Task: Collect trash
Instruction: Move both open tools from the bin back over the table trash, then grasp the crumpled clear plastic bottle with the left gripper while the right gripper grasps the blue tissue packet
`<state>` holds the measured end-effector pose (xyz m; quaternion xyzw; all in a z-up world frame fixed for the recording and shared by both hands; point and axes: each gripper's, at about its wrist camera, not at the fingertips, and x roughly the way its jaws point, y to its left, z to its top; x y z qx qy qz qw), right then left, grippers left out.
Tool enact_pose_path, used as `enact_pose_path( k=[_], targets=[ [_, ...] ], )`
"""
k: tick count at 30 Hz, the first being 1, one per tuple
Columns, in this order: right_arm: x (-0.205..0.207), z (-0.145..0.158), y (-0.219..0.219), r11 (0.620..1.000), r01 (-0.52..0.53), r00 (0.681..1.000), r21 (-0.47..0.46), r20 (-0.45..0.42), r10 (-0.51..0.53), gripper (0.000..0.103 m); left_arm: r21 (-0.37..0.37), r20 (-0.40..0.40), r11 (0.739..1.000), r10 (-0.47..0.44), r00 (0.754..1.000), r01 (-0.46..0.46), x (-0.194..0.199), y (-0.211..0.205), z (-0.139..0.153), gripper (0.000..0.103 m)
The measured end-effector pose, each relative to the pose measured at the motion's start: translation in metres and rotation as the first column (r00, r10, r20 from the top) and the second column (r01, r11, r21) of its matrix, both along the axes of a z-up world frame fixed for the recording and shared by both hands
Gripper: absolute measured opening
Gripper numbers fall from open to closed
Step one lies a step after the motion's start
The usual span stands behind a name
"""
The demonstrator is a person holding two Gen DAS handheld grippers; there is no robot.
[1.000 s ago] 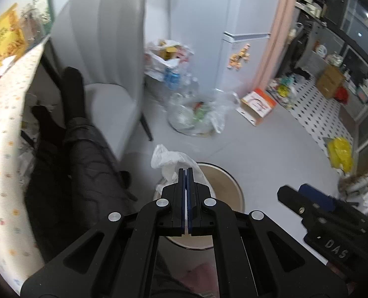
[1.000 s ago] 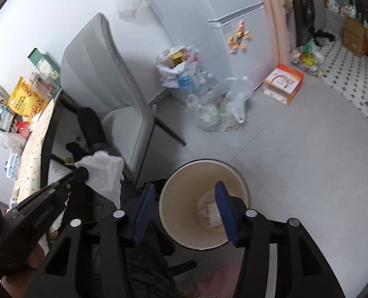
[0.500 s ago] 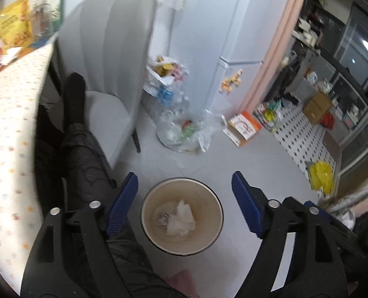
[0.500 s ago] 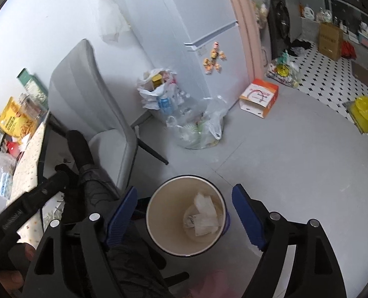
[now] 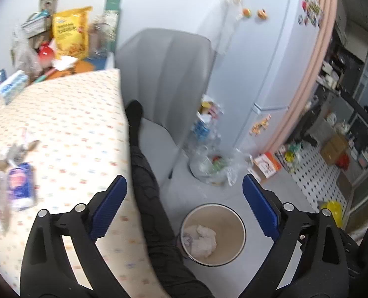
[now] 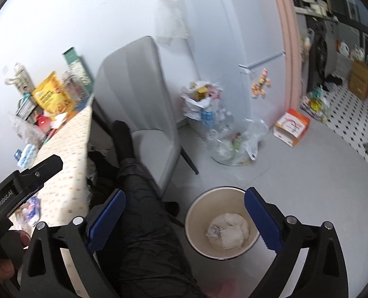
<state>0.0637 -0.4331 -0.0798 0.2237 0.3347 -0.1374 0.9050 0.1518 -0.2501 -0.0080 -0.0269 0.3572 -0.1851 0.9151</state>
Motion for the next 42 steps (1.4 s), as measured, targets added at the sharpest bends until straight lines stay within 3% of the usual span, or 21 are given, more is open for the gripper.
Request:
enact_pose_path(
  k=[16,33,42],
  targets=[
    [-0.001,0.056,0.124,0.977,-0.188,0.979,-0.102,0.061,0.195,0.095,-0.086,0.072,0.976,0.207,0.976,-0.201,-0.036,0.141,0.03,0.097],
    [0.022,0.065,0.228,0.912,-0.386,0.919,-0.141,0.031,0.394,0.095,-0.122,0.047,0.908,0.408,0.912,-0.4,-0.06,0.273,0.017,0.096],
    [0.038,0.061,0.269,0.88,-0.449,0.89,-0.155,0.007,0.456,0.095,-0.11,0.01,0.878,0.469,0.883,-0.465,-0.055,0.316,-0.003,0.096]
  ],
)
